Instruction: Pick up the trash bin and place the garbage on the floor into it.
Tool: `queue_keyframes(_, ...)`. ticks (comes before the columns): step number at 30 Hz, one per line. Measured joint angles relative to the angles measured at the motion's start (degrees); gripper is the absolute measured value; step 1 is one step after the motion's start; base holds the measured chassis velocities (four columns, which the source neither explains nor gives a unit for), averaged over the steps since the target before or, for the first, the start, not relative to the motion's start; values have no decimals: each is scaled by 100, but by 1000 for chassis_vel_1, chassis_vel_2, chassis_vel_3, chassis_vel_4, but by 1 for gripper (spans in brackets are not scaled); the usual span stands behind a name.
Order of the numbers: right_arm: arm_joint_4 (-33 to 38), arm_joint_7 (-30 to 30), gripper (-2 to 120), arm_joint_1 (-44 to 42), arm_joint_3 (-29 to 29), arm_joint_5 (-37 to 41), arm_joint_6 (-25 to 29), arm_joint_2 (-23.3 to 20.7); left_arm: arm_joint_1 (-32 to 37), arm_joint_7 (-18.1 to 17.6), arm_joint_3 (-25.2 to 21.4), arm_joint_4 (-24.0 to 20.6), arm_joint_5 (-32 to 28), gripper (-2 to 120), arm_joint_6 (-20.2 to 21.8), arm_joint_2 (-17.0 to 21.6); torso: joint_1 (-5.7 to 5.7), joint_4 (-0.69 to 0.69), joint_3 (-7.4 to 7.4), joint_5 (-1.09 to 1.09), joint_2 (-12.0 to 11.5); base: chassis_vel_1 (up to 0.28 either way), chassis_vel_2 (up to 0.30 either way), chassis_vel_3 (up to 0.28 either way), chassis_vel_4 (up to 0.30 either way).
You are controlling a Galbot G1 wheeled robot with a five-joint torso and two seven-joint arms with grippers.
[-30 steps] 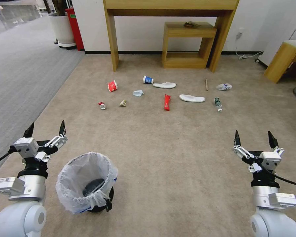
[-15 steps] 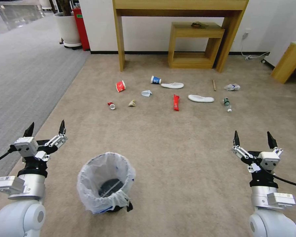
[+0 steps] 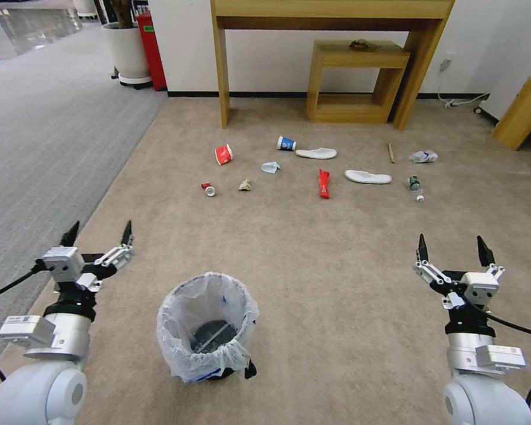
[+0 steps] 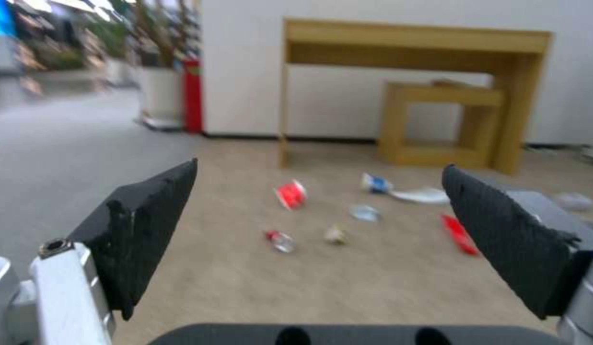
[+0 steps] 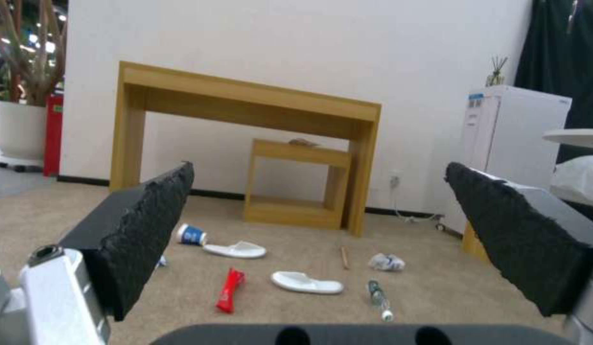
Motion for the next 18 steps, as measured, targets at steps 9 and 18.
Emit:
queue_keyframes(9, -38, 177, 100, 59, -78, 19, -48, -78, 4, -909, 810, -338, -1486, 100, 1628, 784, 0, 0, 0, 0, 0, 0, 0, 0, 0)
queue_keyframes(18, -41, 187, 100, 68, -87, 21, -60, -156, -372, -2315, 1465, -66, -2441, 100, 3012, 1070, 0, 0, 0, 0, 0, 0, 0, 0, 0)
